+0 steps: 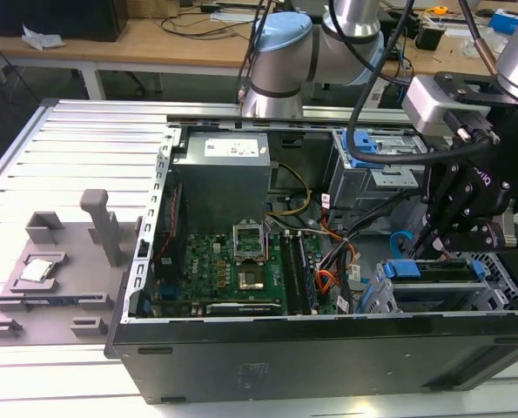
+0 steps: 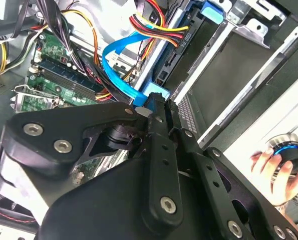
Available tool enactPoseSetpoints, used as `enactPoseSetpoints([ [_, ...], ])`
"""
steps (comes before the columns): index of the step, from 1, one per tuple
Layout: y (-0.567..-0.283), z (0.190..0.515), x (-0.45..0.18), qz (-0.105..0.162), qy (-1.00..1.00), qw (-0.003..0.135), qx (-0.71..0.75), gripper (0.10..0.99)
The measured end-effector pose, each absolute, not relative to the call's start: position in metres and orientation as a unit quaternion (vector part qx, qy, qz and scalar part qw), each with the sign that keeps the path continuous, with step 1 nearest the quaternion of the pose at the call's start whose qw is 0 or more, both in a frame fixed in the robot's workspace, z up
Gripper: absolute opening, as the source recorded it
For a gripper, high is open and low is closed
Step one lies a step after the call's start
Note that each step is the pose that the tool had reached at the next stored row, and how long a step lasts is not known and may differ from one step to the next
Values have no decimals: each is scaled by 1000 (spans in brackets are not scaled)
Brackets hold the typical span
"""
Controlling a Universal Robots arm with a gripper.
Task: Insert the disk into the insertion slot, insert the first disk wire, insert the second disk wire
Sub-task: 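Insert the second disk wire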
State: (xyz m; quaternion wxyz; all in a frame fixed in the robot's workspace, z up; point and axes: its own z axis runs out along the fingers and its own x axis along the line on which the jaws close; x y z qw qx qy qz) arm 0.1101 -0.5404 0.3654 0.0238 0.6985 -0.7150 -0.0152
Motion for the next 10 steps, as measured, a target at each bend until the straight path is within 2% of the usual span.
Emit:
enactPoseSetpoints([
  [10,-540,362,115,-15,-715,24,698,165],
])
